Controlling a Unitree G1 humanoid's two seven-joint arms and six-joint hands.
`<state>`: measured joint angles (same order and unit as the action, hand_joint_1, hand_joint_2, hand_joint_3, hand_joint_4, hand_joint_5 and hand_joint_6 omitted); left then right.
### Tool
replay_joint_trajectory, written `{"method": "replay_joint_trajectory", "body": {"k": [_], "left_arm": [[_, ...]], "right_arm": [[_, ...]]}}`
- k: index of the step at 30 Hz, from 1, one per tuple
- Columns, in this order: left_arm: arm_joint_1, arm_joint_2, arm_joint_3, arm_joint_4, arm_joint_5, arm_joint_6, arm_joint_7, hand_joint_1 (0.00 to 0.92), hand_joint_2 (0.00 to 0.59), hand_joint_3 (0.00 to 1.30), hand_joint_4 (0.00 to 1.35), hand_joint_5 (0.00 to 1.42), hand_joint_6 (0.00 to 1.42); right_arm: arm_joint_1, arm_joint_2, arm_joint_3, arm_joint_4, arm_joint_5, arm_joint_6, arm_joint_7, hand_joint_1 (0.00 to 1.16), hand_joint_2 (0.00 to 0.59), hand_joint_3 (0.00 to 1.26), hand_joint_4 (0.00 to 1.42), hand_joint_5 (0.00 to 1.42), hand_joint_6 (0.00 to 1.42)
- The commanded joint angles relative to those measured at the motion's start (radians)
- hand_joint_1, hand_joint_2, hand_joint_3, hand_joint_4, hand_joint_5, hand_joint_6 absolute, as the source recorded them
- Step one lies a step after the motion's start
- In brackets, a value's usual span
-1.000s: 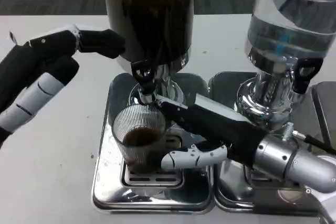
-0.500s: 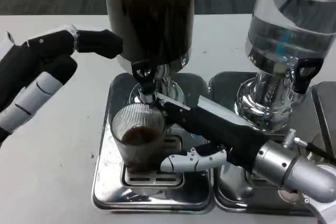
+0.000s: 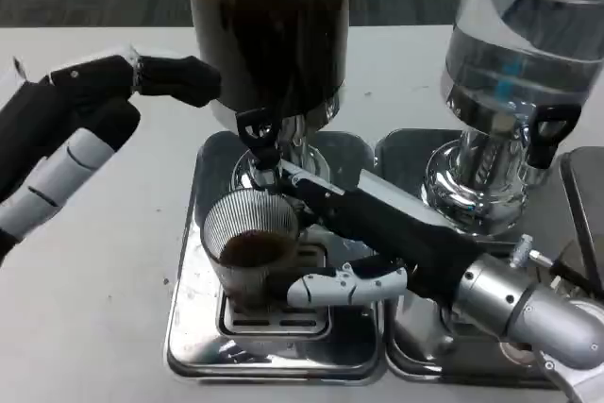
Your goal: Grasp the cup under the faucet to collect the drink, then remove the cup.
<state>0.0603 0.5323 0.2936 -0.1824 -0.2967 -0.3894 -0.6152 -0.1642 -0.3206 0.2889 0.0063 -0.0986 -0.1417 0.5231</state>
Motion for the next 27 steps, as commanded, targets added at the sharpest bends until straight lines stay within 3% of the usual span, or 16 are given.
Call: {"method": "replay_joint_trajectory", "body": {"k": [1,16,27], "left_arm": [[0.006,-0.003,-0.002,-0.008,0.016,0.004,0.014,0.0,0.198,0.45,0.4,0.37,0.21],[0.02,-0.001,0.004,-0.02,0.011,0.007,0.015,0.0,0.2,0.45,0.4,0.37,0.21],[0.028,-0.001,0.005,-0.024,0.017,0.003,0.016,0.0,0.202,0.45,0.4,0.37,0.21]], "right_arm": [[0.013,0.009,0.01,0.003,-0.008,0.002,-0.004,0.59,0.166,0.0,0.0,0.02,0.17],[0.003,0.028,0.037,0.002,-0.011,0.015,-0.003,0.58,0.173,0.09,0.09,0.18,0.27],[0.01,0.018,0.049,-0.021,-0.055,0.017,-0.03,0.58,0.174,0.1,0.09,0.18,0.26]]}}
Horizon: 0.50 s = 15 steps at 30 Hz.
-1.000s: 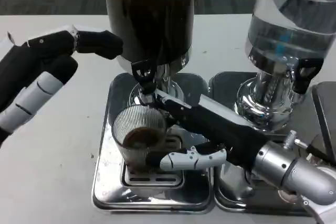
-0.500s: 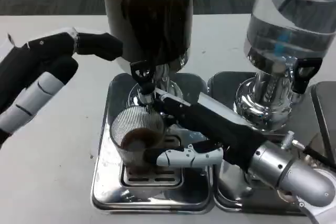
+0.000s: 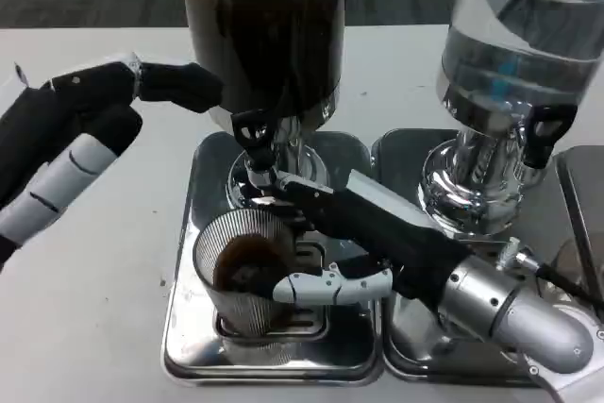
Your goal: Grasp the cup under the faucet to collect the drink, then remove the cup.
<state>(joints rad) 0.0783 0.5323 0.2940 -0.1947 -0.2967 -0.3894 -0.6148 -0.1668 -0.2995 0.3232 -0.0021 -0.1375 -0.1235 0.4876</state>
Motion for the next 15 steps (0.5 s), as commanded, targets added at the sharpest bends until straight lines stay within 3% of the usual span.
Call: {"method": "replay_joint_trajectory", "body": {"k": [1,5,15], "left_arm": [[0.01,0.0,0.005,-0.012,0.019,0.001,0.016,0.0,0.203,0.45,0.4,0.37,0.21],[0.011,-0.002,0.006,-0.012,0.023,-0.001,0.019,0.0,0.204,0.45,0.4,0.37,0.21],[0.014,-0.005,0.004,-0.012,0.028,0.0,0.028,0.0,0.199,0.44,0.4,0.37,0.21]], "right_arm": [[0.011,-0.004,0.016,-0.011,-0.016,-0.001,0.008,0.58,0.174,0.11,0.06,0.16,0.26],[0.019,0.011,0.004,-0.005,0.0,-0.018,-0.006,0.57,0.181,0.03,0.0,0.07,0.21],[0.022,0.01,-0.006,-0.001,0.012,-0.025,0.0,0.57,0.182,0.02,0.0,0.03,0.18]]}}
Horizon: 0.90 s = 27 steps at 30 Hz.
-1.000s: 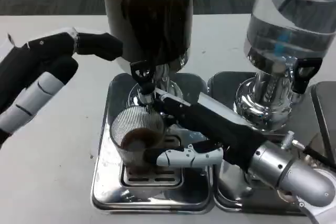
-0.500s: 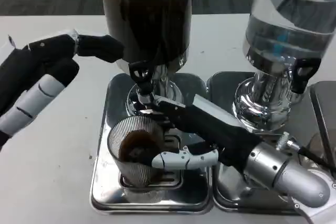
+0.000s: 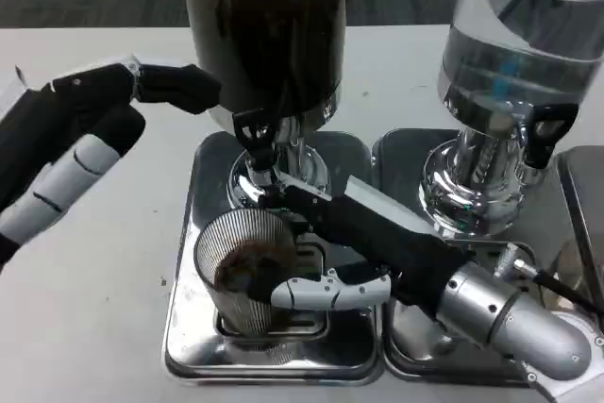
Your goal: Grasp the cup under the faucet to collect the drink, then remove the cup.
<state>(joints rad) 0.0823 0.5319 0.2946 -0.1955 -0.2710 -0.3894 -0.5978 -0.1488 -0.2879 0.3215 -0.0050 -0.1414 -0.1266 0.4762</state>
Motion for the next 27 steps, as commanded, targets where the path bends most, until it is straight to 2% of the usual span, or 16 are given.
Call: {"method": "replay_joint_trajectory", "body": {"k": [1,9,11,20,27], "left_arm": [[0.01,-0.005,0.003,-0.01,0.003,0.0,0.011,0.0,0.199,0.44,0.4,0.37,0.21],[0.006,-0.002,0.0,-0.002,0.002,0.002,0.007,0.0,0.203,0.43,0.4,0.37,0.21],[0.004,-0.002,-0.001,-0.001,0.003,0.002,0.006,0.0,0.203,0.43,0.4,0.37,0.21],[0.007,0.003,0.001,-0.005,-0.002,0.007,0.002,0.0,0.205,0.45,0.41,0.37,0.21],[-0.001,0.023,0.027,0.038,-0.031,-0.009,-0.025,0.0,0.209,0.45,0.41,0.37,0.21]], "right_arm": [[0.003,-0.003,-0.002,0.0,0.014,-0.019,0.012,0.56,0.182,0.01,0.0,0.03,0.18],[-0.014,-0.022,0.012,0.007,0.01,-0.027,0.049,0.55,0.185,0.0,0.0,0.0,0.14],[-0.022,-0.019,0.011,0.019,0.029,-0.021,0.067,0.55,0.179,0.0,0.0,0.0,0.12],[-0.032,-0.037,0.032,0.005,-0.009,-0.011,0.067,0.57,0.174,0.0,0.0,0.0,0.1],[-0.046,-0.008,0.055,0.008,-0.048,0.01,0.027,0.59,0.166,0.0,0.0,0.0,0.08]]}}
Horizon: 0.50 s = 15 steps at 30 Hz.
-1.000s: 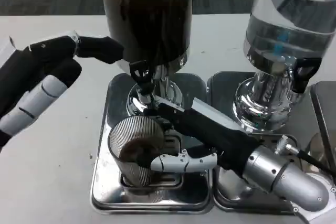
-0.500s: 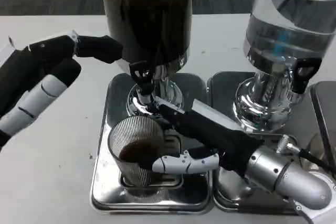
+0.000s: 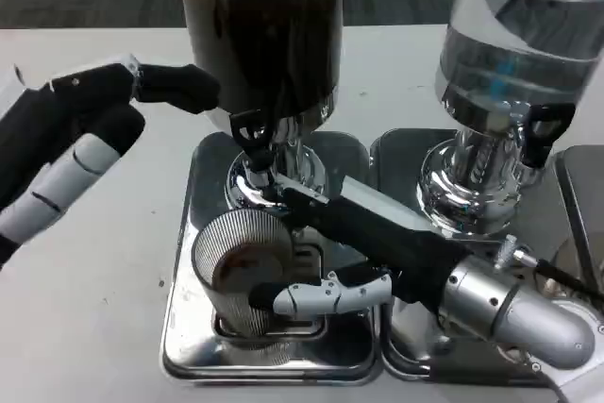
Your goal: Grasp the cup under the faucet to collect the drink, then remove the cup.
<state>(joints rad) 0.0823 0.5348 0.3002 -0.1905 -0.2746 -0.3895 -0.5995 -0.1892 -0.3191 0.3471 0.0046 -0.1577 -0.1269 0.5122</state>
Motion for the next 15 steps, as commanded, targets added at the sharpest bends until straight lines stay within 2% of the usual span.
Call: {"method": "replay_joint_trajectory", "body": {"k": [1,15], "left_arm": [[-0.003,0.022,0.023,0.039,-0.031,-0.013,-0.028,0.0,0.209,0.45,0.41,0.37,0.21],[-0.014,0.022,0.021,0.054,-0.035,-0.02,-0.039,0.0,0.211,0.45,0.41,0.37,0.21]], "right_arm": [[-0.005,0.024,0.033,-0.003,-0.032,0.015,-0.009,0.59,0.166,0.0,0.0,0.0,0.08],[-0.001,0.025,0.036,-0.011,-0.044,0.023,-0.02,0.61,0.163,0.0,0.0,0.0,0.08]]}}
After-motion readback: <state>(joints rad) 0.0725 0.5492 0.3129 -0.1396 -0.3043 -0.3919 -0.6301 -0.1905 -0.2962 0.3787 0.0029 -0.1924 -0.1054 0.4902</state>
